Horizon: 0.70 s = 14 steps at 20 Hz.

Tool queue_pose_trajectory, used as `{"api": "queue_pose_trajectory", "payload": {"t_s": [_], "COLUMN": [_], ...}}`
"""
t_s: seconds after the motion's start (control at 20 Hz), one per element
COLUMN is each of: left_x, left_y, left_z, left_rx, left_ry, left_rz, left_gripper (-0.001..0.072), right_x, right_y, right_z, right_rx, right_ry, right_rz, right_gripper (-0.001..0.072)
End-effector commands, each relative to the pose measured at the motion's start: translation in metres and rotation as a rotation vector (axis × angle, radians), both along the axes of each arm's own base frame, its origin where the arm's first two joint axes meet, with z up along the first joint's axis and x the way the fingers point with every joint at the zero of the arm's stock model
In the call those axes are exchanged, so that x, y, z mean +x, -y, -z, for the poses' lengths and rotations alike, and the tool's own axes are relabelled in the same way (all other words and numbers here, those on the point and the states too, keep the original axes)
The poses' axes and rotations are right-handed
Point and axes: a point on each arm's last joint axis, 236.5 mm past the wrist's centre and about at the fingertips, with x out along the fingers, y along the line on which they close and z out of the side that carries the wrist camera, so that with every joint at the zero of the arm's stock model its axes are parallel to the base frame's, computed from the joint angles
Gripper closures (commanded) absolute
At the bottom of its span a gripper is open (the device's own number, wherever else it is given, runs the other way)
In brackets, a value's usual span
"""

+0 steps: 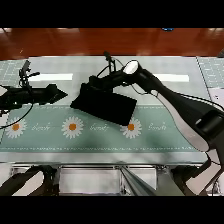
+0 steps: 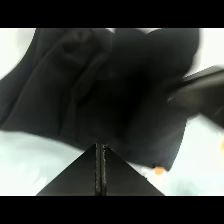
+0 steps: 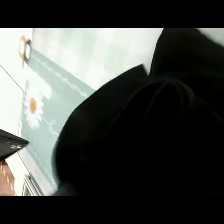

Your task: Fold the shirts.

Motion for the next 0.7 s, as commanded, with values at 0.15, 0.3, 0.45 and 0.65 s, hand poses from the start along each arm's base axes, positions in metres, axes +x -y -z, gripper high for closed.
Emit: {"api": "queue_pose_trajectory", "payload": {"t_s": [0.15, 0.3, 0.45, 0.65], "left_x": [0.006, 0.011, 0.007, -0.002], "left_y": [0.011, -0.018, -0.063, -0.102], "left_z": [0.019, 0.008, -0.002, -0.019], "left_rx": [0.018, -0.028, -0.059, -0.077], "left_ry": [0.042, 0.025, 0.021, 0.054], "left_rz": [0.029, -0.049, -0.143, -0.235], "left_gripper": [0.0688, 0.0688, 0.0688, 0.0688], "right_x": [0.008, 0.016, 0.016, -0.046], "right_y": [0.001, 0.098, 0.258, 0.446], "right_z": [-0.009, -0.064, -0.080, -0.066], "right_rx": [0.032, 0.001, -0.415, -0.878], "right_ry": [-0.007, 0.002, 0.053, 0.050], "right_rz": [0.003, -0.048, 0.108, 0.599], "right_gripper": [0.0302, 0.0303, 0.0309, 0.0309]}}
